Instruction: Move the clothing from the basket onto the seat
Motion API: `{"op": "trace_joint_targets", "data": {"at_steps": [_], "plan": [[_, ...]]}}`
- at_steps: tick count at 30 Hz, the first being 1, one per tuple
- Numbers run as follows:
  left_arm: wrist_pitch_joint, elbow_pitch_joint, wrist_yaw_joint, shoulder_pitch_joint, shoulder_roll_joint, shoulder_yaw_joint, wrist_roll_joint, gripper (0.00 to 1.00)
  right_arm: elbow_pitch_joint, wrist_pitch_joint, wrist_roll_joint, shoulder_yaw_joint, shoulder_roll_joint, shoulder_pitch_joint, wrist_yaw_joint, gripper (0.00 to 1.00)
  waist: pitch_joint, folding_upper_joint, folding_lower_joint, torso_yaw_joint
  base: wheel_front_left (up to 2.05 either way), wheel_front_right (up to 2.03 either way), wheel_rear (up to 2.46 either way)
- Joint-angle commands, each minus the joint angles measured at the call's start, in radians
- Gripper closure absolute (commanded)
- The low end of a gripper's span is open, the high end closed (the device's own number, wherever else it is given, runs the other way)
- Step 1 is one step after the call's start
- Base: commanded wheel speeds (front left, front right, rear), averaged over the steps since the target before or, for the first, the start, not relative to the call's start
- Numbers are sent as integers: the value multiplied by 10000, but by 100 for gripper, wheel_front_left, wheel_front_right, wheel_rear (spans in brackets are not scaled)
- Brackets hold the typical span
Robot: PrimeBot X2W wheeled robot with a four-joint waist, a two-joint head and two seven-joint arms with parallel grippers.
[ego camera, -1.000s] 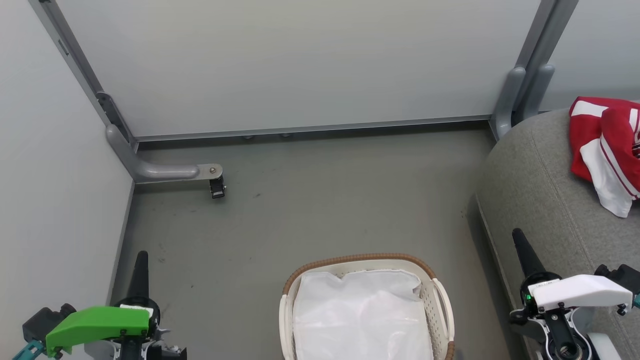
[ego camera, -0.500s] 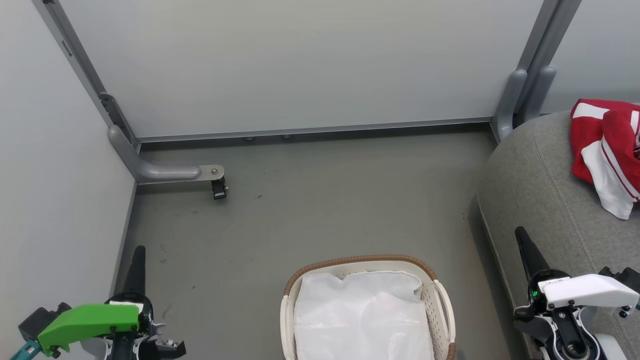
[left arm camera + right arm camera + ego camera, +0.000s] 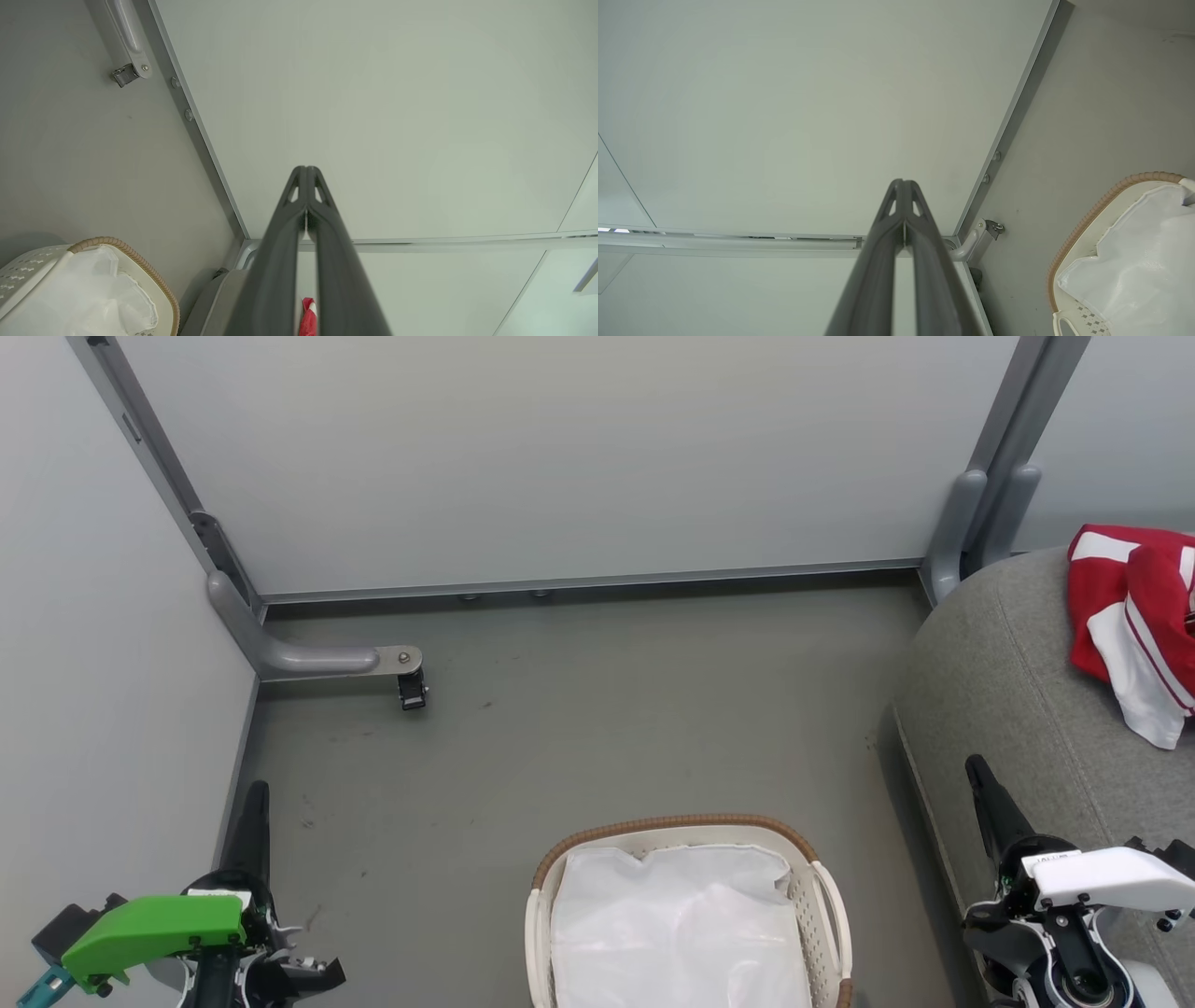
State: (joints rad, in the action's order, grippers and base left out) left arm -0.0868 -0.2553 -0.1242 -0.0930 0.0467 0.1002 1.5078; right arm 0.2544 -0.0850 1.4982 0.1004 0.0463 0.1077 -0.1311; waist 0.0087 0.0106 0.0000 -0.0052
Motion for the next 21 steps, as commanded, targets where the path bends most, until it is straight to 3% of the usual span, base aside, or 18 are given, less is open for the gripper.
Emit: {"op": "trace_joint_targets", "data": {"at_steps": [1, 21], "plan": [[-52, 63, -74, -136, 59, 64, 207, 100, -62, -63, 223, 50, 59, 18, 5, 100, -5, -93, 0, 5, 0, 0, 0], [-314, 114, -97, -207, 63, 161, 1066, 100, -119, -322, 1164, 159, 67, 3, 7, 100, -56, -106, 0, 52, 0, 0, 0]]}}
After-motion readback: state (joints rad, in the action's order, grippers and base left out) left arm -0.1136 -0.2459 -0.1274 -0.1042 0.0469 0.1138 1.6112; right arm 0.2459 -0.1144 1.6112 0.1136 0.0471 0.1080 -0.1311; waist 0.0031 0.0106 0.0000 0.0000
